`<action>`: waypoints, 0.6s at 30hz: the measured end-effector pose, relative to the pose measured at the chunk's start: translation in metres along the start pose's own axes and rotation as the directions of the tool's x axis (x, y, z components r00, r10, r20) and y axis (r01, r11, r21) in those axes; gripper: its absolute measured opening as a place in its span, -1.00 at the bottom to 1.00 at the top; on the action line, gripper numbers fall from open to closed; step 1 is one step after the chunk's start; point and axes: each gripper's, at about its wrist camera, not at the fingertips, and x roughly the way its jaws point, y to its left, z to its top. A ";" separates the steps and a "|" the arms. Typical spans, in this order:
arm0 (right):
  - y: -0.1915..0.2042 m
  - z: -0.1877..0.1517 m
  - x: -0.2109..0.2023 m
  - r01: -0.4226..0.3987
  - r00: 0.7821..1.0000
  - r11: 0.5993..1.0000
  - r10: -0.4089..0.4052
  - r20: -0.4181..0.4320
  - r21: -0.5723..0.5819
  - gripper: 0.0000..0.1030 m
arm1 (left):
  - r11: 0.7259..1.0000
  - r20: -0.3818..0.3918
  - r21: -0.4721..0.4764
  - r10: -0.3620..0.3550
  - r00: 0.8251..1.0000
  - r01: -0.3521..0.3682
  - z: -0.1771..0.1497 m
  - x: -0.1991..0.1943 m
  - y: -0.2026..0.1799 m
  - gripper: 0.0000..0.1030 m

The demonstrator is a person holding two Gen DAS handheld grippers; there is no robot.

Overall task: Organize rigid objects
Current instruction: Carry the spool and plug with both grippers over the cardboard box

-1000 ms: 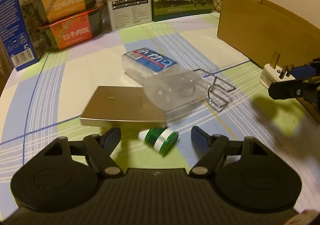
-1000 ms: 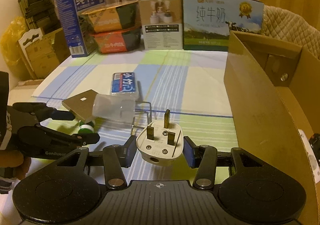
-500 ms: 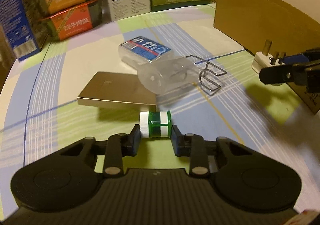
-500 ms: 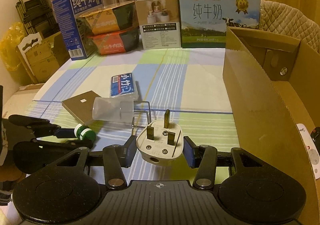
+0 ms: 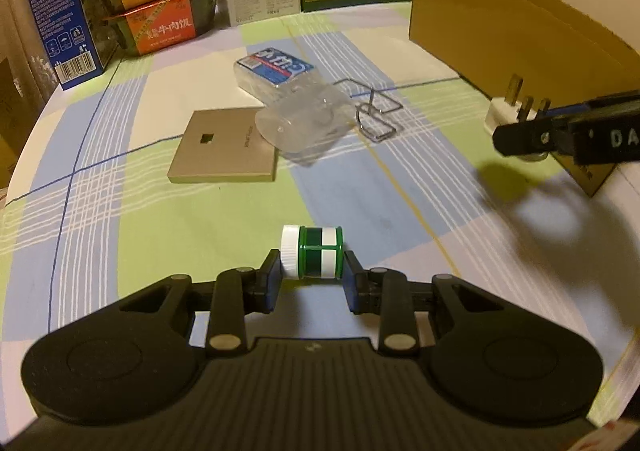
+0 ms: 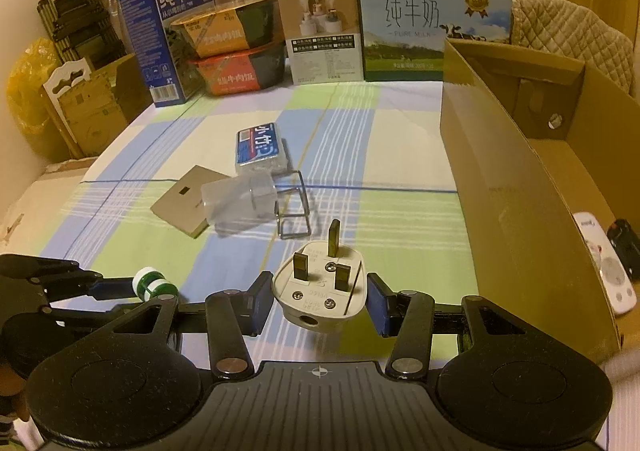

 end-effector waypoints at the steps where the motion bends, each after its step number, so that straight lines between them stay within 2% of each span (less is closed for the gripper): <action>1: 0.000 0.000 0.000 0.002 1.000 1.000 -0.002 0.000 0.001 -0.11 | 1.000 -0.001 0.001 0.005 1.000 -0.005 -0.001 0.001 0.000 -0.47; 5: 0.000 0.000 0.002 0.009 1.000 1.000 -0.009 -0.004 0.005 -0.11 | 1.000 0.012 -0.012 0.006 1.000 -0.006 0.000 0.001 0.000 -0.39; 13: 0.002 0.000 0.004 -0.006 1.000 1.000 0.006 -0.007 0.009 -0.11 | 1.000 0.047 -0.006 0.005 0.999 -0.005 0.003 -0.002 0.000 -0.39; 18: 0.002 0.000 0.004 -0.011 1.000 1.000 0.011 -0.008 0.014 -0.11 | 1.000 0.040 0.010 0.004 0.999 -0.004 0.005 0.002 -0.004 -0.40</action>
